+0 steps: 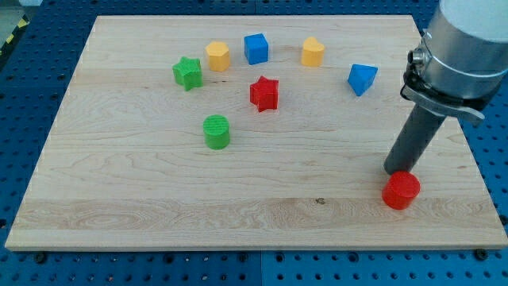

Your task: Push the red circle towards bottom right

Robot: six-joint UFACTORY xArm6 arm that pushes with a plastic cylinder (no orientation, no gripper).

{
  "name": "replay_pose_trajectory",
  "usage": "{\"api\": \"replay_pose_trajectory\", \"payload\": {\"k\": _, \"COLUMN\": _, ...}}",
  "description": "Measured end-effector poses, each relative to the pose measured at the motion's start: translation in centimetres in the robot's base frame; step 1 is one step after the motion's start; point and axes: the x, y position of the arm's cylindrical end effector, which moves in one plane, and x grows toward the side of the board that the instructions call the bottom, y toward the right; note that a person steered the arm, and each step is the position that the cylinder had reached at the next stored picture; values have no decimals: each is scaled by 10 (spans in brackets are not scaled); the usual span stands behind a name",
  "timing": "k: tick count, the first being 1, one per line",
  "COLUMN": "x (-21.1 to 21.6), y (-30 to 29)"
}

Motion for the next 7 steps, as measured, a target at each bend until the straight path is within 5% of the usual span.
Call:
{"api": "replay_pose_trajectory", "payload": {"k": 2, "x": 15, "y": -53}}
{"api": "replay_pose_trajectory", "payload": {"k": 4, "x": 27, "y": -14}}
{"api": "replay_pose_trajectory", "payload": {"k": 7, "x": 24, "y": -45}}
